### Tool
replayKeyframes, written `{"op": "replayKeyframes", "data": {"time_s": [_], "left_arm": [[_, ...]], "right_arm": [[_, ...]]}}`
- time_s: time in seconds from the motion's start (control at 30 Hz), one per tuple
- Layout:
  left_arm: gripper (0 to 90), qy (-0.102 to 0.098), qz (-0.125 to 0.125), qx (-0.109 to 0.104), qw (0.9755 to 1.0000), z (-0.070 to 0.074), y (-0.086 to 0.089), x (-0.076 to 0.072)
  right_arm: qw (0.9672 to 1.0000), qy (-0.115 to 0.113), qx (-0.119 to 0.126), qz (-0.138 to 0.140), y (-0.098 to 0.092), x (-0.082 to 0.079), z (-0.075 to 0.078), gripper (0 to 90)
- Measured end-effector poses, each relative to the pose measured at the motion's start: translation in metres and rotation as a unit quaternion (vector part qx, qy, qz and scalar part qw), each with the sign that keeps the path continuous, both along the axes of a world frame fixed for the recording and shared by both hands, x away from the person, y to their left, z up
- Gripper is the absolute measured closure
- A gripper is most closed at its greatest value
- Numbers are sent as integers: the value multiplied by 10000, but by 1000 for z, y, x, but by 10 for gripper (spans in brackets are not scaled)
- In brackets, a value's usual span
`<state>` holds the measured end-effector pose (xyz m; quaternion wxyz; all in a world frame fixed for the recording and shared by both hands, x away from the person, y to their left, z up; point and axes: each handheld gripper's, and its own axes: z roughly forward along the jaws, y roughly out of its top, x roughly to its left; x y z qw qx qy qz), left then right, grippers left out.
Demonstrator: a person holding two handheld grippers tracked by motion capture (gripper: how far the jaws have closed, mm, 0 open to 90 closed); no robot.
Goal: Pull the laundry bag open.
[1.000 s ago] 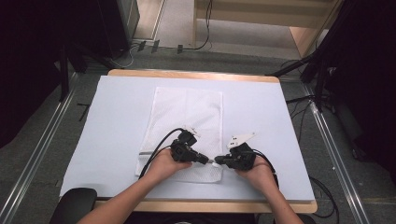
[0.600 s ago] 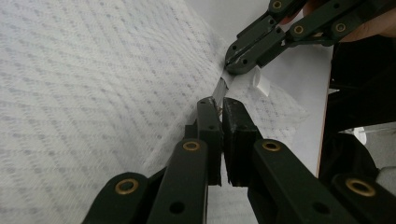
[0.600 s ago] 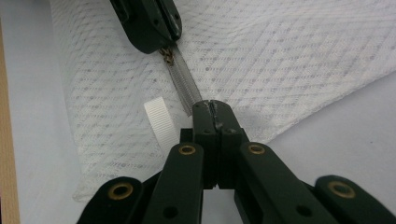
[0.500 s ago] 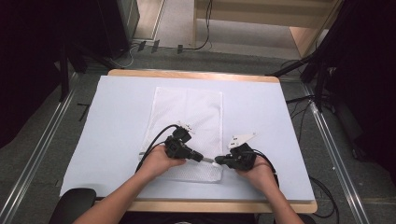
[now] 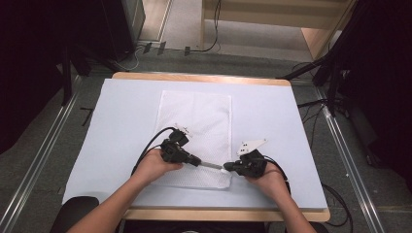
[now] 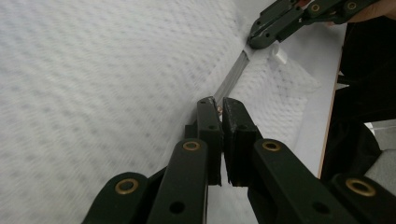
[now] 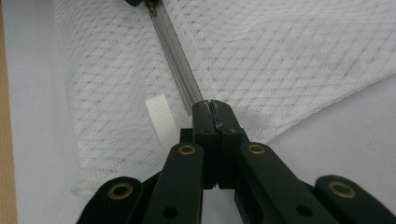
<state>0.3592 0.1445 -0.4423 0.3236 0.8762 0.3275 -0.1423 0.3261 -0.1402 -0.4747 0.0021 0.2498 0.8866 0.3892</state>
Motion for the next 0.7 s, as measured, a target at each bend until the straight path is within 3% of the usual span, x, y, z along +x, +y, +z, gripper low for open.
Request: {"op": "replayKeyframes", "data": {"time_s": [0.53, 0.7], "left_arm": [[878, 7, 352, 62, 9994, 7, 58, -6], [878, -9, 445, 178, 9988, 6, 80, -8]], "right_arm": [[10000, 22, 14, 23, 0, 1, 0, 900], [10000, 23, 6, 22, 0, 1, 0, 900]]}}
